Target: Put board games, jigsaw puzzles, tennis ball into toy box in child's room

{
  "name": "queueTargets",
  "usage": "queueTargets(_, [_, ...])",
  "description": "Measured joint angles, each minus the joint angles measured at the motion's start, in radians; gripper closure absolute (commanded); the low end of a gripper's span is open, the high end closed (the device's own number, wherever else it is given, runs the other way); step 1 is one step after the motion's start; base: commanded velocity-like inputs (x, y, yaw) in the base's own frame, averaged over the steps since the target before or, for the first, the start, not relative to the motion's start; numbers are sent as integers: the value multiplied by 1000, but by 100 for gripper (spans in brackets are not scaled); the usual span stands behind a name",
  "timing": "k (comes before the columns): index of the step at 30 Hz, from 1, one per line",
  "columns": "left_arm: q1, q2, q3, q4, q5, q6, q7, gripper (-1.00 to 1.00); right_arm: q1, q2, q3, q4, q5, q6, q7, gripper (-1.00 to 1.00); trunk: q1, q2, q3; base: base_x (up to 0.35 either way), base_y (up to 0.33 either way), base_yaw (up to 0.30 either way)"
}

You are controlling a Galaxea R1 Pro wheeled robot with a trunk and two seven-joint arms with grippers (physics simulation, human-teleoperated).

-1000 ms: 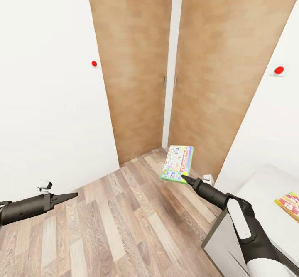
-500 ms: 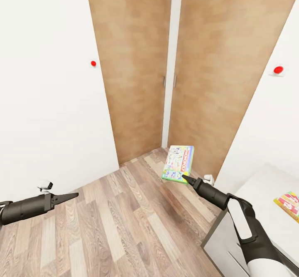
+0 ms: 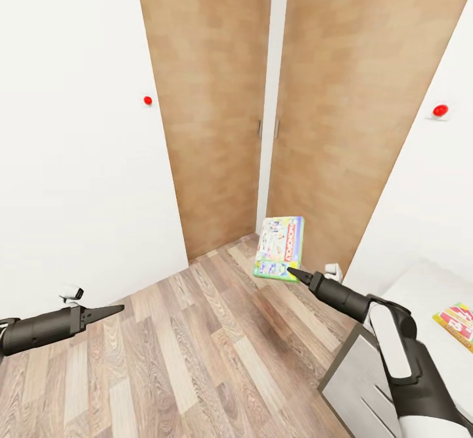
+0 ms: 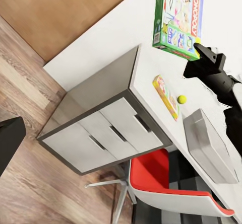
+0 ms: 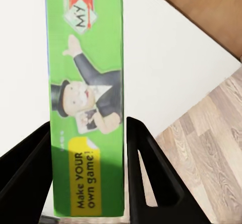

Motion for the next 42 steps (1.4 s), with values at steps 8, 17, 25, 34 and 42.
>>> queueTargets(8, [0, 0, -1, -1, 3, 0, -5, -100, 29, 5, -4, -68, -10, 64, -2, 100, 0, 0, 0, 0, 0, 0])
queueTargets(17, [1, 3, -2, -15, 7, 0, -57, -100, 33, -2, -7, -75, -11, 65, 5, 100, 0, 0, -5, 0, 47, -140])
queueTargets(25, [1, 6, -2, -15, 7, -1, -57, -100, 33, -2, -7, -75, -8, 60, 5, 100, 0, 0, -11, 0, 4, -246])
queueTargets(34, [1, 7, 0, -15, 7, -2, -57, -100, 33, -1, -7, -75, -6, 59, 8, 100, 0, 0, -19, -21, 1, -247])
queueTargets(42, [1, 7, -1, -15, 6, -2, -57, -100, 33, -2, -8, -72, -4, 58, 21, 100, 0, 0, -25, -108, 51, -247])
